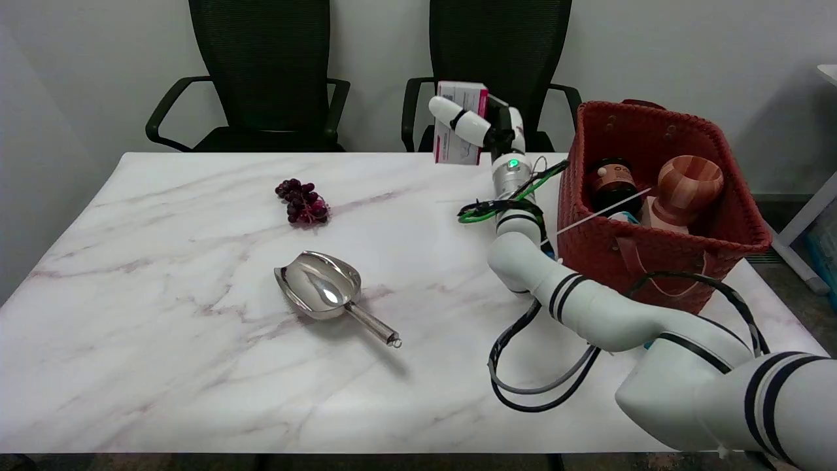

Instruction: Place the white paper box into the brown storage basket.

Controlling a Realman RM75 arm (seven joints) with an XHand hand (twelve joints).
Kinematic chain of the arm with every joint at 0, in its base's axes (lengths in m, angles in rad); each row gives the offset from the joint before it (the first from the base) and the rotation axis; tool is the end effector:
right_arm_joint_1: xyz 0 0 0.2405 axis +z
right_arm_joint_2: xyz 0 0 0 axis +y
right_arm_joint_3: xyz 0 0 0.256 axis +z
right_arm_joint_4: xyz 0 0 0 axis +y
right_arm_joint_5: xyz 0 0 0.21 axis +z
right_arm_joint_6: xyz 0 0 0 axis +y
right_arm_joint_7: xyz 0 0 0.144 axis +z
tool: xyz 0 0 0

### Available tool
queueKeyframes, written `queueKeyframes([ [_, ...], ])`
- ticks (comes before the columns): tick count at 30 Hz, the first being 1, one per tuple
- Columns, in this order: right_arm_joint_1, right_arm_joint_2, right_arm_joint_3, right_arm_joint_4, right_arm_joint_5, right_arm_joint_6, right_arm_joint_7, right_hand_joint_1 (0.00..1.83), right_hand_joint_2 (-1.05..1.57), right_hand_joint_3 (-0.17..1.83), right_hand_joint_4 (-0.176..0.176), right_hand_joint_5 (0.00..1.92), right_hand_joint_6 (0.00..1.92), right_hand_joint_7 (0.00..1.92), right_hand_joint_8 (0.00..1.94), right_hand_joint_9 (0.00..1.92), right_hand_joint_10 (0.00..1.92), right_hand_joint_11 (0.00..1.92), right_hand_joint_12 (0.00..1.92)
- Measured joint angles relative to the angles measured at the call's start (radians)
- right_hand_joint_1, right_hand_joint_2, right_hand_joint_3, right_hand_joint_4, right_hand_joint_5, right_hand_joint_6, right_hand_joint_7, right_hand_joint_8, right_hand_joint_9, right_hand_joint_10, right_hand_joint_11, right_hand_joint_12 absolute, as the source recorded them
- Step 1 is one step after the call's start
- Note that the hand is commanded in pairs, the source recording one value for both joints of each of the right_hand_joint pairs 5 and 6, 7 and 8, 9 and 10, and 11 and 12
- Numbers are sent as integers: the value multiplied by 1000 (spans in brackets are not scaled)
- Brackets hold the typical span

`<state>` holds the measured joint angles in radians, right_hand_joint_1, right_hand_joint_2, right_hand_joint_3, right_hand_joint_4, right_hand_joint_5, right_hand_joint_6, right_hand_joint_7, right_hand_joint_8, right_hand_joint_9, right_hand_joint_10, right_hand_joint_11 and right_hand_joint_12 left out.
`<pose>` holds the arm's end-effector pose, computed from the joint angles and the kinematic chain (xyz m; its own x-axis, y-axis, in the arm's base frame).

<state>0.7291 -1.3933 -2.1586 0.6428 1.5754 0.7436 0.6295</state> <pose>-0.2361 -0.4943 0.3071 -0.0409 0.4174 0.9078 -0.9940 -0.1094 0.0056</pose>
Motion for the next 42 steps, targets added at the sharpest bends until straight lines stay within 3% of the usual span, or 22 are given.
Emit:
queueKeyframes([
  [19, -127, 50, -2, 366, -202, 277, -59, 1220, 1206, 533, 0, 1069, 1069, 1314, 1314, 1232, 1232, 1132, 1132],
  [42, -176, 81, 71, 693, -295, 321, -586, 1269, 1061, 521, 0, 903, 903, 1296, 1296, 1227, 1227, 1022, 1022],
])
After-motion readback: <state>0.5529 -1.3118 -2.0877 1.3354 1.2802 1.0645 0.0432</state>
